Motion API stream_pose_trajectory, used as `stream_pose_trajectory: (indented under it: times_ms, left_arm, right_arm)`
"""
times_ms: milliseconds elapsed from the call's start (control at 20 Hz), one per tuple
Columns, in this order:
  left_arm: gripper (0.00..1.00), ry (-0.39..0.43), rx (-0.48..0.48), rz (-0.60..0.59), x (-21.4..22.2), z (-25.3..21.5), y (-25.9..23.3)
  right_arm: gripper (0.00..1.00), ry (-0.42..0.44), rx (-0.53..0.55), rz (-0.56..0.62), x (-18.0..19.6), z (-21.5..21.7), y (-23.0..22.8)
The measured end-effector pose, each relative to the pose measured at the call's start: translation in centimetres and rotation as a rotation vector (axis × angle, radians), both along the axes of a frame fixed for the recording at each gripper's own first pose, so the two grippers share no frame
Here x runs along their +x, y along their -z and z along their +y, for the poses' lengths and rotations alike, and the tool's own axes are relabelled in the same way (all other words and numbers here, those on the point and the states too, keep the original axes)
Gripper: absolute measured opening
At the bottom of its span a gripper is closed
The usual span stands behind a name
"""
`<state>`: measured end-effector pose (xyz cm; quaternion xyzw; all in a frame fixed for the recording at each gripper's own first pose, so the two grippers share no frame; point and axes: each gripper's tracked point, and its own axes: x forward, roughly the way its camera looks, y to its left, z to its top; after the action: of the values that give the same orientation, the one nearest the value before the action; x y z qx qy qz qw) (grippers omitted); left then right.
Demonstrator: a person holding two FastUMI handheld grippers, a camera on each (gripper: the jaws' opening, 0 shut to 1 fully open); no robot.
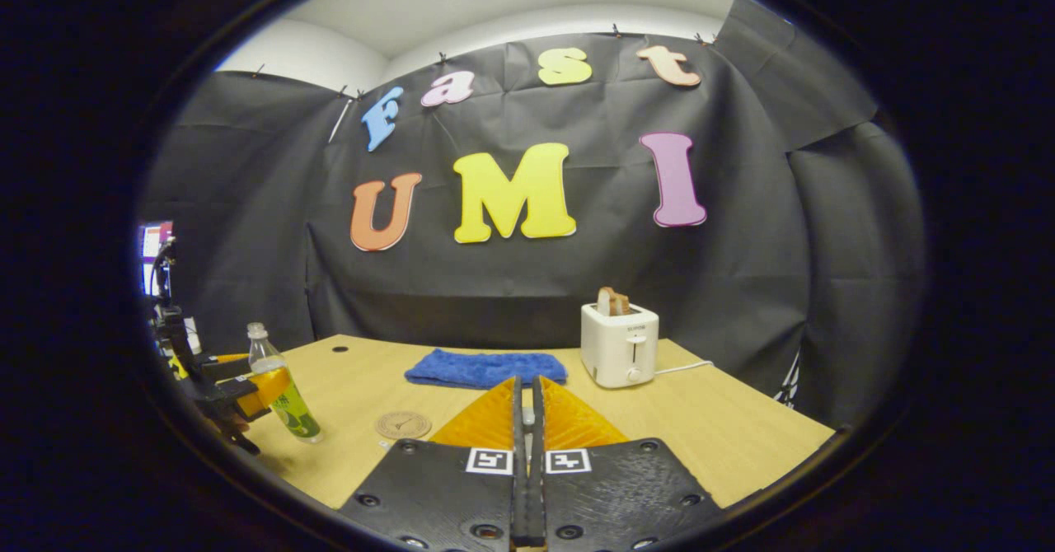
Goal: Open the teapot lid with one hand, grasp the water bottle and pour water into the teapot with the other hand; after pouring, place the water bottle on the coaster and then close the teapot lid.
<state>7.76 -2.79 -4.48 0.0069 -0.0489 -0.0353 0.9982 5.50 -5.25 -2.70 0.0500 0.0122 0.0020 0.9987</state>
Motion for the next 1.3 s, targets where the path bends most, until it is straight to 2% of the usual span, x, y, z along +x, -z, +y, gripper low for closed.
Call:
stream_pose_trajectory:
  times_ms: [100,150,300,450,550,700,950,1300]
  left_arm:
    - [0.92,-0.002,0.04,-0.009,0.2,-0.1,0.2]
    - [0.81,0.004,0.047,-0.024,0.3,-0.2,0.0]
    - [0.77,-0.008,0.07,0.001,0.2,-0.2,0.2]
    - [0.75,-0.04,0.17,0.027,-0.3,-0.2,-0.5]
    - [0.75,-0.078,0.302,0.046,-0.6,-0.4,-0.7]
    - [0.75,-0.116,0.548,0.045,-0.7,-1.3,-0.8]
    - [0.74,-0.099,0.879,0.053,-1.0,-4.3,0.5]
    - [0.74,-0.085,1.236,0.029,-1.5,-8.0,1.5]
  right_arm:
    - [0.0,0.001,0.011,-0.001,0.0,-0.3,-0.1]
    - [0.0,0.001,0.015,-0.001,-0.1,-0.4,-0.1]
    - [0.0,-0.001,0.026,-0.003,-0.2,-0.7,-0.3]
    - [0.0,-0.004,0.031,-0.004,-0.3,-0.9,-0.5]
    - [0.0,0.001,0.028,-0.001,-0.2,-1.2,-0.4]
    - [0.0,-0.003,0.025,0.018,0.0,-1.4,0.1]
    - [0.0,0.006,0.028,0.031,0.3,-2.2,0.4]
    - [0.0,0.035,0.053,0.045,0.6,-4.3,0.8]
